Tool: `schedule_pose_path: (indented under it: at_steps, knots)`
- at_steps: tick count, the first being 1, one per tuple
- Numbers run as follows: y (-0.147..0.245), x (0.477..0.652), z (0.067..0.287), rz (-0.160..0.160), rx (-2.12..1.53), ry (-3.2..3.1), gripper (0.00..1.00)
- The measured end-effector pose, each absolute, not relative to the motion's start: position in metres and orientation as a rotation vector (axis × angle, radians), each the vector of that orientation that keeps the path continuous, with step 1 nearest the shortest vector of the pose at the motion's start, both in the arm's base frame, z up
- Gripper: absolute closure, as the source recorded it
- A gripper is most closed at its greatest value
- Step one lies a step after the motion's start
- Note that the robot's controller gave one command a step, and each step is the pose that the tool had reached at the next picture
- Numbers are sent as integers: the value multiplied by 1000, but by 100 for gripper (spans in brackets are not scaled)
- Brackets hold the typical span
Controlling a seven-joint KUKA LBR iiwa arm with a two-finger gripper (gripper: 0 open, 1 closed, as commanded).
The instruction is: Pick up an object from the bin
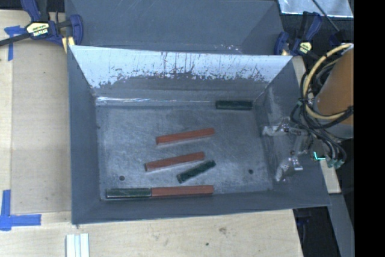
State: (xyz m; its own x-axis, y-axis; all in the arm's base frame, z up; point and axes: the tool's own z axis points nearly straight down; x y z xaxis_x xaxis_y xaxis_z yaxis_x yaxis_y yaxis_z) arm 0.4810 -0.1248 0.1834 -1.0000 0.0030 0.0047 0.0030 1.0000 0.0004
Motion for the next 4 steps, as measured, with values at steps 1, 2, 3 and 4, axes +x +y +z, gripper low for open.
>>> schedule_pose_path:
  at_steps: [1, 2, 3, 4]
  knots:
    - [-124, 483, 187, 2, -1, -3145, 0]
    - [-83, 485, 128, 3, 121, -3146, 0]
    - [-84, 496, 70, -1, 167, -3140, 0]
    - [-17, 510, 103, 1, -303, -3129, 100]
